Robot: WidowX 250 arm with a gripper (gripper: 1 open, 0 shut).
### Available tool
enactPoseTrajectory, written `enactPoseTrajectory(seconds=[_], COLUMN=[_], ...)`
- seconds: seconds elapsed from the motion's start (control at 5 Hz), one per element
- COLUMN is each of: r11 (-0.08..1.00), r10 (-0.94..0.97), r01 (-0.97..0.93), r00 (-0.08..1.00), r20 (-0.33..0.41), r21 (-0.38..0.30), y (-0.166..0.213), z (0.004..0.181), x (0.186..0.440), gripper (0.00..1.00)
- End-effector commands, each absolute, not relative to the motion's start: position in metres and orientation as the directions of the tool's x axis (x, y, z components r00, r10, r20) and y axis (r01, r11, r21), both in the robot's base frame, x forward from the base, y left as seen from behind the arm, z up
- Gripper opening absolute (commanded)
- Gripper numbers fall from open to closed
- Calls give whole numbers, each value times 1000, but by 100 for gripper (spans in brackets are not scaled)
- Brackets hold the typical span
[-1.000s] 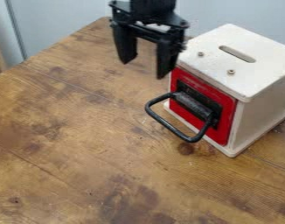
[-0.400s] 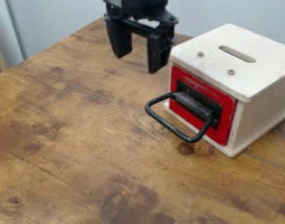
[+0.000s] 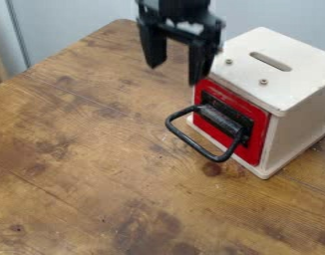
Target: Close the drawer
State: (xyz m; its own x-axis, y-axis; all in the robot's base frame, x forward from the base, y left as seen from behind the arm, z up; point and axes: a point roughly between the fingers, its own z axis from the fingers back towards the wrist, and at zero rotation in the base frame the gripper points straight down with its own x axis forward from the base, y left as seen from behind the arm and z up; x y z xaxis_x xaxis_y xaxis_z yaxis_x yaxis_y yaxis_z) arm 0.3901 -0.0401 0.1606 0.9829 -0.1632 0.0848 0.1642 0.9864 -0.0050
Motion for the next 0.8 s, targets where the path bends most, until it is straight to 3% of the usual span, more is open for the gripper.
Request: enactPoseTrajectory(seconds=[0.0, 0.2, 0.6], r11=[987, 992, 990], r10=[-161, -125, -138], r01=[162, 125, 141], r00=[972, 970, 974], r20=[172, 207, 181], r21=[8, 15, -1], y=[-42, -38, -53], z=[187, 204, 203], x=[379, 370, 358], gripper=[100, 100, 100])
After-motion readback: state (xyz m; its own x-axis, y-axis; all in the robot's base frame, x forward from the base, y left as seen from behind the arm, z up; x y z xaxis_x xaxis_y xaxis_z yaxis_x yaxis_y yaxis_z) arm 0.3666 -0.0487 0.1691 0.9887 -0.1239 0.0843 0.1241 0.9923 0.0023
